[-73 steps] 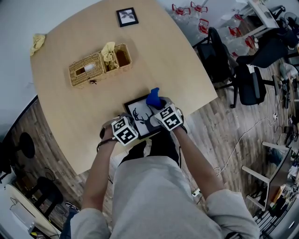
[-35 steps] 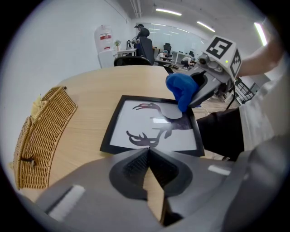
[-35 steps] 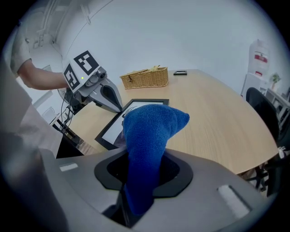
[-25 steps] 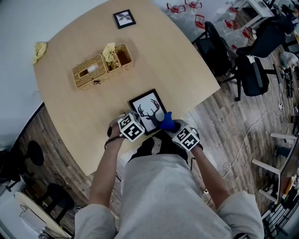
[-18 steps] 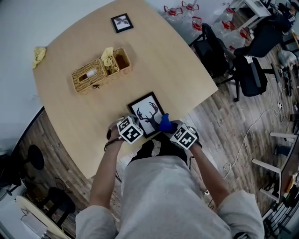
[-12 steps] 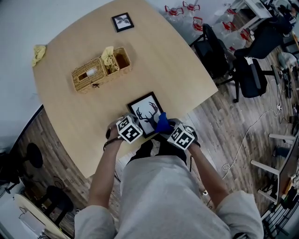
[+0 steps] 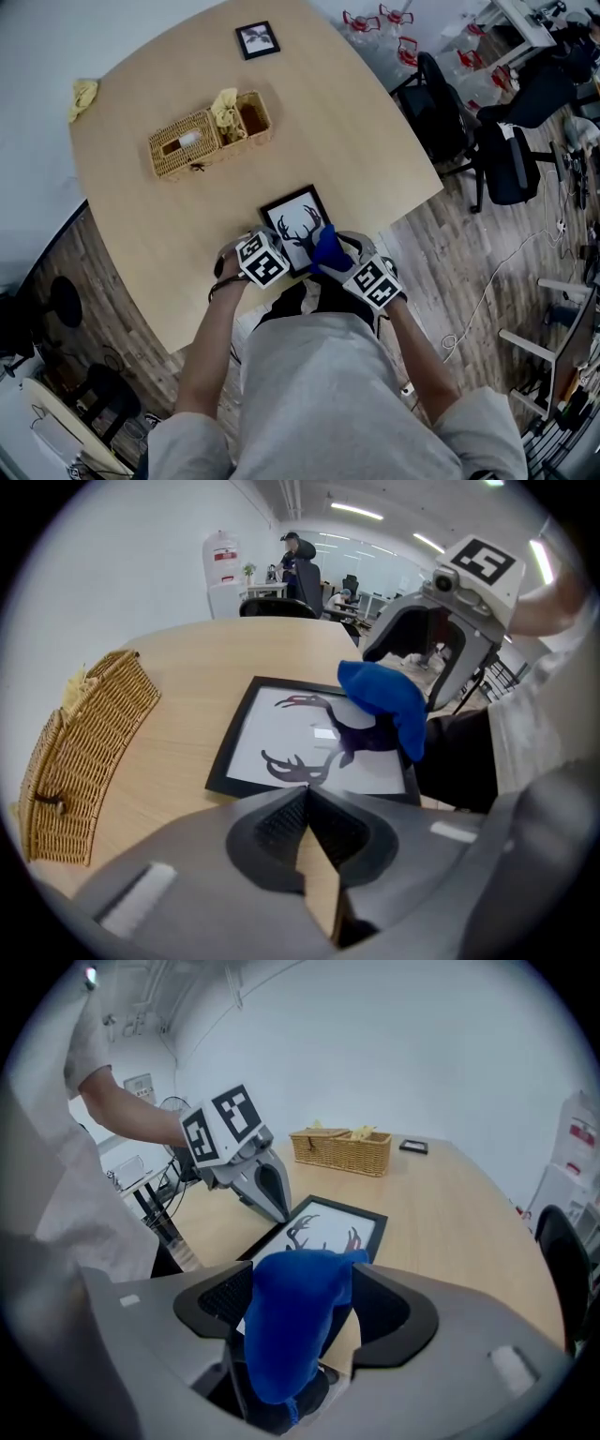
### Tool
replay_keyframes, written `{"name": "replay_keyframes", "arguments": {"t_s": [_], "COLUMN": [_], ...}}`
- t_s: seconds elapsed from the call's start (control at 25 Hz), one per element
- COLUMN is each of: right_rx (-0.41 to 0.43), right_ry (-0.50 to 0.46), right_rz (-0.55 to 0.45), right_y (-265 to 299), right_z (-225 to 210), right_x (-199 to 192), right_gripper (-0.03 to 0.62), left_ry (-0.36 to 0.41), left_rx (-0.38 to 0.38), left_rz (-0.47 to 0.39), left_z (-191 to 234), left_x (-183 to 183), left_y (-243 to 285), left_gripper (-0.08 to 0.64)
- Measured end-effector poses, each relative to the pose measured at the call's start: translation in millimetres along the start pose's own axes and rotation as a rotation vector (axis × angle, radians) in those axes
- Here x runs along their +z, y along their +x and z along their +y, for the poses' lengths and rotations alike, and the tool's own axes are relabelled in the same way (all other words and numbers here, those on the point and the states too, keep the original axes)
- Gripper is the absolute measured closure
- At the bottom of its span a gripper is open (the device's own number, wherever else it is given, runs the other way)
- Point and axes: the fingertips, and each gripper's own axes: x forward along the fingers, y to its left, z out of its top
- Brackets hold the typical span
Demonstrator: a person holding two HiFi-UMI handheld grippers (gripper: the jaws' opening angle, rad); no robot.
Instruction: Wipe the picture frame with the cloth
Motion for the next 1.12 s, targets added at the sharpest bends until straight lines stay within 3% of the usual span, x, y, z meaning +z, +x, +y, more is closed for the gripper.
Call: {"name": "replay_keyframes", "arguments": {"t_s": [0.2, 0.56, 1.12], "right_rx": [0.025, 0.024, -0.048], "right_ry": [-0.071, 0.027, -0.031], "right_rz": [0.137, 0.119, 0.138], "right_y": [24, 36, 58], "right_z": [14, 7, -12], "right_x": [-30, -29, -7], "right_gripper": [0.293, 0.445, 0.454], "left_ry": [0.002, 0.002, -0.012], "left_rx": [-0.005, -0.010, -0.009], "left_rz": [0.003, -0.012, -0.018], "left_z": [0, 0, 0], "left_x": [-2, -1, -3], "left_y": [0, 0, -1], "left_gripper": [0.506, 0.506, 0.506]}}
